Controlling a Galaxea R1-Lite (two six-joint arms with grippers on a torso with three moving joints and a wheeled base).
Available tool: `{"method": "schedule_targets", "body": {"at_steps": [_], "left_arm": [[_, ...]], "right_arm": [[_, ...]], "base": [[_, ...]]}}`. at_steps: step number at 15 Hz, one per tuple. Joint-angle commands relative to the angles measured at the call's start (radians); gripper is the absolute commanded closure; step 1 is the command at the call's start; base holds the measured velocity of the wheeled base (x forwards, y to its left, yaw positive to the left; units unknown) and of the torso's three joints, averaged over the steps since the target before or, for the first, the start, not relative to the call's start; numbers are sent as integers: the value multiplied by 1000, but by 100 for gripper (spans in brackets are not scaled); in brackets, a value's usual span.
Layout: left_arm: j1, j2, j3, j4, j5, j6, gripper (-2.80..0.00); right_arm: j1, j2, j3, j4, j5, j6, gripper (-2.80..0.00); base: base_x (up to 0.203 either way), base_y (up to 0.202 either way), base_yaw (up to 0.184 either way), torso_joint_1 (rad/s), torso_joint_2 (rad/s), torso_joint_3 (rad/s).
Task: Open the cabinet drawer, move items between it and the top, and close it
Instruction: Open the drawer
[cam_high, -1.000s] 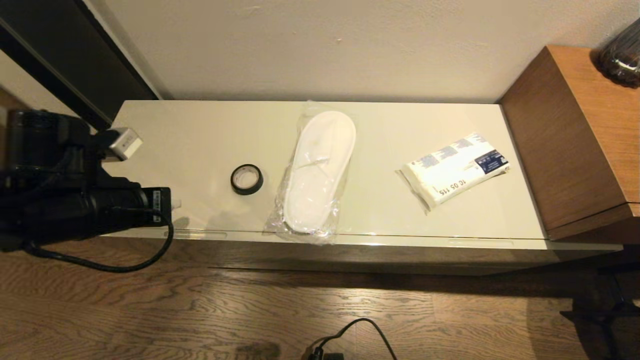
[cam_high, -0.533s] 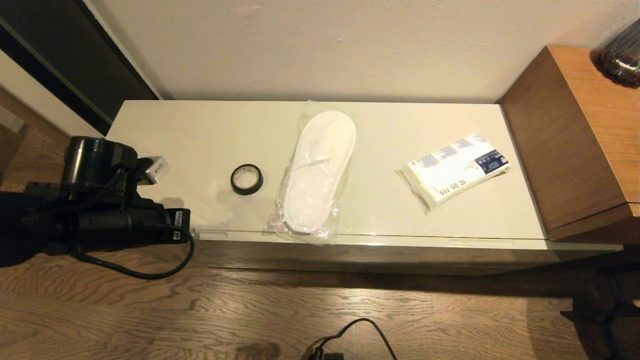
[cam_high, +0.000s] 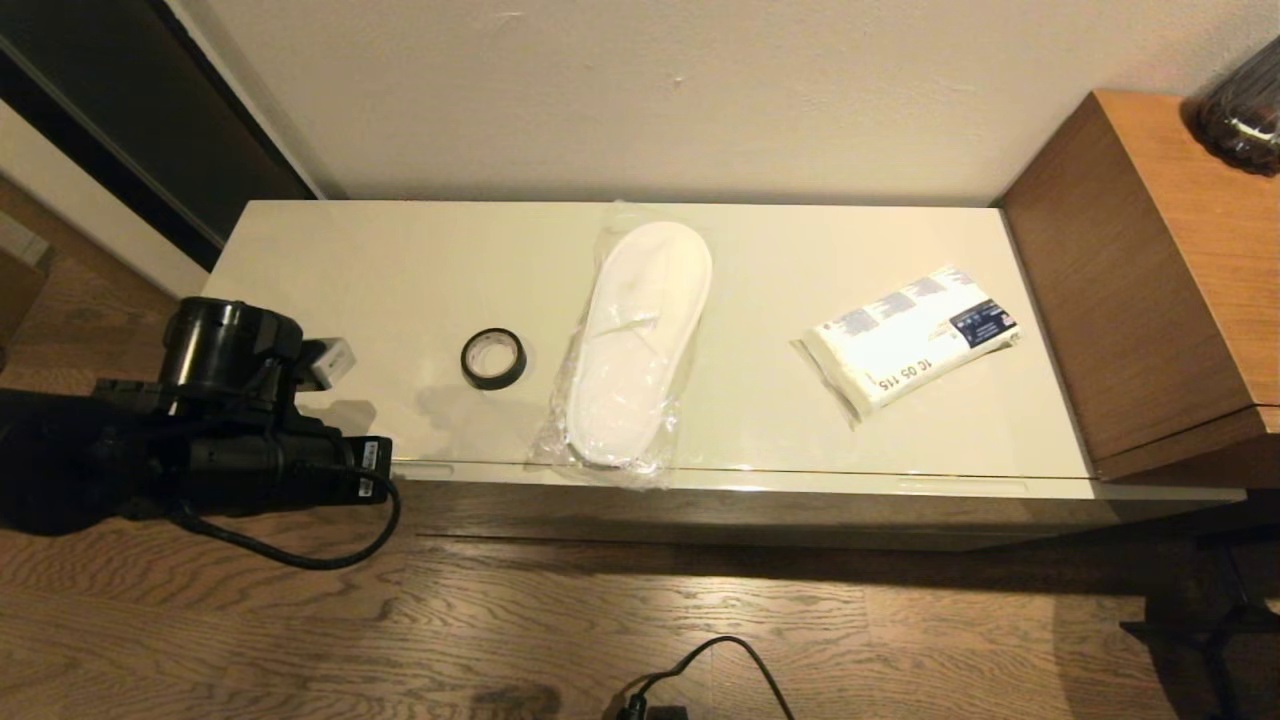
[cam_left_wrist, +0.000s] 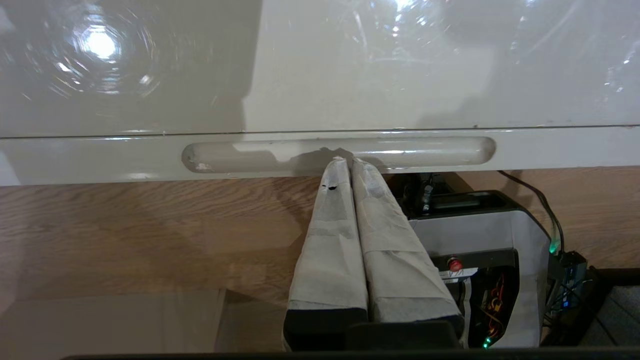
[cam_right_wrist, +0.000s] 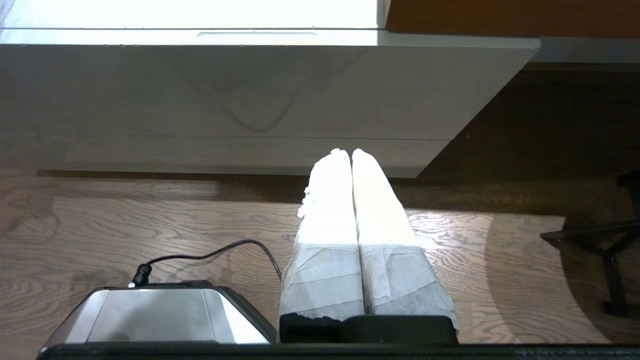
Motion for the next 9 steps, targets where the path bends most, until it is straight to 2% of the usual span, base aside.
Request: {"method": "schedule_targets", "body": {"at_steps": [1, 9], "left_arm": [[1, 16, -4, -2, 4, -3, 0], [3, 42, -2, -21, 11, -3, 0]], "right_arm": [[0, 1, 0, 0, 0, 1, 0], [0, 1, 0, 0, 0, 0, 0]], "base": [[0, 0, 0, 0, 0, 0], [0, 0, 0, 0, 0, 0]]}}
